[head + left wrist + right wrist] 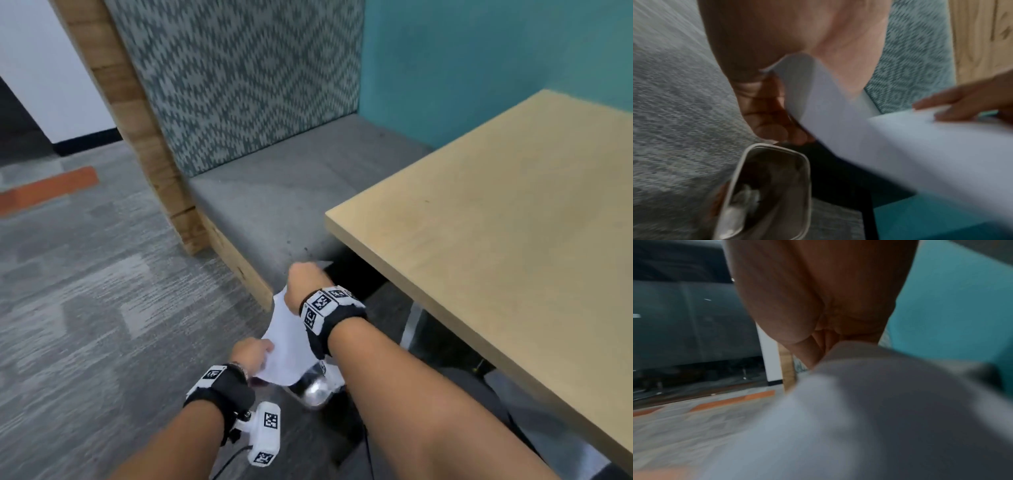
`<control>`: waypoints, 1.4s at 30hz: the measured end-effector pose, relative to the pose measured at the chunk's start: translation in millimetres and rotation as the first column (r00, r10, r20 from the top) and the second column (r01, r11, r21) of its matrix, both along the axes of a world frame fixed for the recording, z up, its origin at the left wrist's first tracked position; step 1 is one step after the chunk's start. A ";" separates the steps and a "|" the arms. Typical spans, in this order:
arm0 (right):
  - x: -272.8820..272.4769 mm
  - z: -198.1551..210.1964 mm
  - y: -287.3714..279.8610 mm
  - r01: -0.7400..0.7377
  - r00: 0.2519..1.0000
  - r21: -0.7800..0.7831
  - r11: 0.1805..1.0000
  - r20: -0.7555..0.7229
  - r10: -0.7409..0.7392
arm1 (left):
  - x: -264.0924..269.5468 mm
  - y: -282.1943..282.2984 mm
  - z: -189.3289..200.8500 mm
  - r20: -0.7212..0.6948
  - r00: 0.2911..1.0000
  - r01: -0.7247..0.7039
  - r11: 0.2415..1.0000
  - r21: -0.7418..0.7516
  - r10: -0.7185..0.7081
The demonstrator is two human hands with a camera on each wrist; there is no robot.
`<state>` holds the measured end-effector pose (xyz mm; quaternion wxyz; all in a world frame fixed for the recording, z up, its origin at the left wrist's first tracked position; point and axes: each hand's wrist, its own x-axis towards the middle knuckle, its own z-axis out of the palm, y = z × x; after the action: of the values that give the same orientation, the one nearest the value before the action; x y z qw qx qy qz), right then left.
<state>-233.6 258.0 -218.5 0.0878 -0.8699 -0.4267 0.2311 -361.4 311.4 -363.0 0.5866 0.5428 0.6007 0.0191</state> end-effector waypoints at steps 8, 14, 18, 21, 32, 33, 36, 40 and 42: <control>-13.2 150.6 -11.1 -0.148 0.966 0.382 0.912 0.252 0.052 | 17.0 28.8 144.1 0.404 0.904 -0.246 0.942 0.230 0.137; 38.8 226.8 -76.3 0.156 0.959 0.660 0.735 0.076 -0.272 | 59.9 36.5 260.4 0.561 0.825 -0.185 0.906 0.381 -0.067; 88.2 241.0 -152.9 0.374 0.879 0.683 0.627 -0.044 -0.475 | 111.6 12.2 315.2 0.359 0.845 0.115 0.790 0.602 -0.397; 122.2 231.0 -223.3 0.526 0.775 0.655 0.543 -0.106 -0.623 | 158.9 -32.9 334.4 0.245 0.776 0.319 0.696 0.643 -0.581; 171.7 179.1 -428.4 0.846 0.500 0.253 0.469 -0.072 -0.863 | 286.2 -231.4 315.3 -0.246 0.326 0.744 0.087 0.663 -0.913; 173.1 176.8 -437.2 0.855 0.497 0.213 0.474 -0.073 -0.865 | 290.5 -239.7 313.2 -0.271 0.309 0.753 0.060 0.655 -0.912; 175.3 169.6 -453.5 0.867 0.491 0.138 0.478 -0.078 -0.868 | 296.9 -257.3 311.0 -0.390 0.239 0.786 -0.059 0.615 -0.889; 175.9 161.2 -460.8 0.860 0.505 0.121 0.497 -0.055 -0.861 | 297.8 -263.2 307.0 -0.499 0.174 0.816 -0.160 0.556 -0.849; 176.7 162.3 -465.0 0.875 0.460 0.205 0.438 -0.072 -0.885 | 298.1 -262.2 304.1 -0.497 0.168 0.826 -0.154 0.543 -0.852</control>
<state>-56.9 -207.0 -56.2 0.2775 -0.9549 0.0630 0.0847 -63.3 49.2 -58.9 0.1856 0.9755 0.0234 -0.1159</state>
